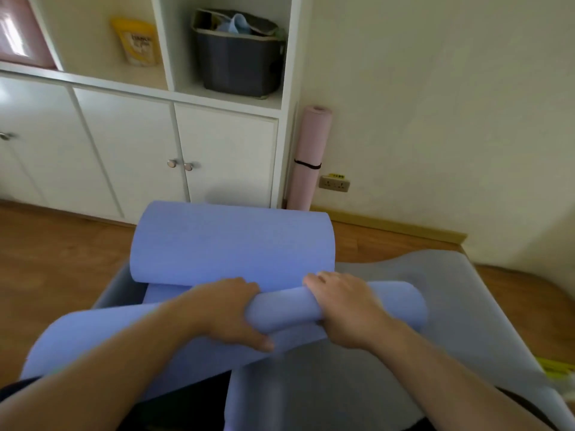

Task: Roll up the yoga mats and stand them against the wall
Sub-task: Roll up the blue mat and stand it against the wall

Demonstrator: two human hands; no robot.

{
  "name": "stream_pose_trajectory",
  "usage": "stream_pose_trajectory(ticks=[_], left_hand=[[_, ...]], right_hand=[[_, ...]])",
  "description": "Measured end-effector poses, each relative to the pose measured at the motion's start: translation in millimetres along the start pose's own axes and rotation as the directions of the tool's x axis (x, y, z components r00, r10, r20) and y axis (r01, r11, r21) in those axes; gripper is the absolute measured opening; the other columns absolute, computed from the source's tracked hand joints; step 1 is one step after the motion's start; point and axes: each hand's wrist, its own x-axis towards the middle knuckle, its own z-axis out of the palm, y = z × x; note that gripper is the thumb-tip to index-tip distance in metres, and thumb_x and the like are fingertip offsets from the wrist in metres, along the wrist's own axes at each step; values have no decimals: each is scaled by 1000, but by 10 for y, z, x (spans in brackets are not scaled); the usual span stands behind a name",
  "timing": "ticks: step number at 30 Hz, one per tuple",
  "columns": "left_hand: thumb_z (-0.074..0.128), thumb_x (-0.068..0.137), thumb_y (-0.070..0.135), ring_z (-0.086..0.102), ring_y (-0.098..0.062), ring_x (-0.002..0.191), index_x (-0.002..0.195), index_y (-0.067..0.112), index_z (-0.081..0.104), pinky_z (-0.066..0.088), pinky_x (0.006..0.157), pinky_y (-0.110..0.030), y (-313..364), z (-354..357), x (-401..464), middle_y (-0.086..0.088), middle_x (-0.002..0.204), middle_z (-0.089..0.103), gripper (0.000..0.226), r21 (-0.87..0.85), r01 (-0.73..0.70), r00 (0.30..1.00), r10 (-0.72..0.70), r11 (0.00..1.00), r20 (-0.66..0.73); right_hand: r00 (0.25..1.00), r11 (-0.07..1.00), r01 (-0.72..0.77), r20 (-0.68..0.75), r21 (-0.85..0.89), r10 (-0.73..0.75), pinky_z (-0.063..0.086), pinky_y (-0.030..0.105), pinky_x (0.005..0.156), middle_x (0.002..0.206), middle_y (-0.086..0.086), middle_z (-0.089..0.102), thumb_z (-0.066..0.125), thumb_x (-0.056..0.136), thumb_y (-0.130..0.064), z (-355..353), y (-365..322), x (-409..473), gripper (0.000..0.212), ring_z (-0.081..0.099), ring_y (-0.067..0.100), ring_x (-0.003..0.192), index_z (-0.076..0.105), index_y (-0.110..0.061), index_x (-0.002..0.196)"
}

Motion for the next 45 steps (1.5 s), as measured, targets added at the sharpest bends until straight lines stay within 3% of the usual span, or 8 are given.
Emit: stream_pose_trajectory(ticks=[3,9,15,24,29,36,41,45], left_hand=[[74,65,88,61,-16,110,120,36,56,51,93,-38,-196,-57,-159,11,123,64,77,-77,85,992,-77,993,96],[65,84,74,66,-24,103,108,27,54,44,73,-35,-140,182,-230,1,114,67,54,222,160,960,-100,962,-261],[62,83,79,63,-21,100,99,26,36,41,72,-35,-176,221,-354,6,107,61,61,236,123,936,-34,964,-350],[15,75,100,55,-15,100,114,28,38,53,83,-34,-504,451,-540,8,112,49,85,138,126,959,-84,982,-272],[29,99,71,56,-16,95,108,25,40,44,79,-30,-563,492,-512,5,107,54,48,137,81,928,-25,987,-371],[48,102,63,60,-18,94,100,20,34,50,77,-29,-539,543,-300,2,102,57,45,215,194,868,-65,957,-493],[52,97,69,63,-19,95,103,20,33,51,78,-28,-610,535,-249,1,105,59,53,260,189,882,-47,947,-468],[56,93,73,64,-19,96,102,22,34,48,75,-30,-667,500,-272,2,105,60,56,265,159,916,-41,951,-400]], right_hand=[[995,998,22,-95,-55,-27,34,35,69,98,1,57,82,65,-22,42,4,47,52,59,27,88,48,-22,104],[998,998,-8,-65,67,12,43,38,98,116,-2,51,53,73,-81,29,-200,-5,74,47,22,107,50,-23,118],[987,997,-19,-159,71,30,42,42,72,97,6,58,76,82,-47,156,-532,73,44,59,32,87,46,-19,97],[997,999,-14,-81,47,18,33,34,82,109,3,49,71,95,-40,93,-458,137,45,35,20,89,31,-21,101],[997,997,-51,-56,54,54,42,38,95,113,4,46,72,93,-52,117,-399,163,51,40,23,97,36,-19,107],[936,938,-344,-63,40,346,41,57,109,124,10,50,64,87,-76,372,-471,177,80,49,34,118,41,-11,128],[950,960,-276,-134,52,281,46,44,87,105,8,52,65,86,-76,383,-398,177,71,52,31,96,43,-16,116],[970,978,-208,-122,28,209,43,40,85,103,5,47,65,85,-77,363,-340,168,66,45,26,92,40,-19,105]])
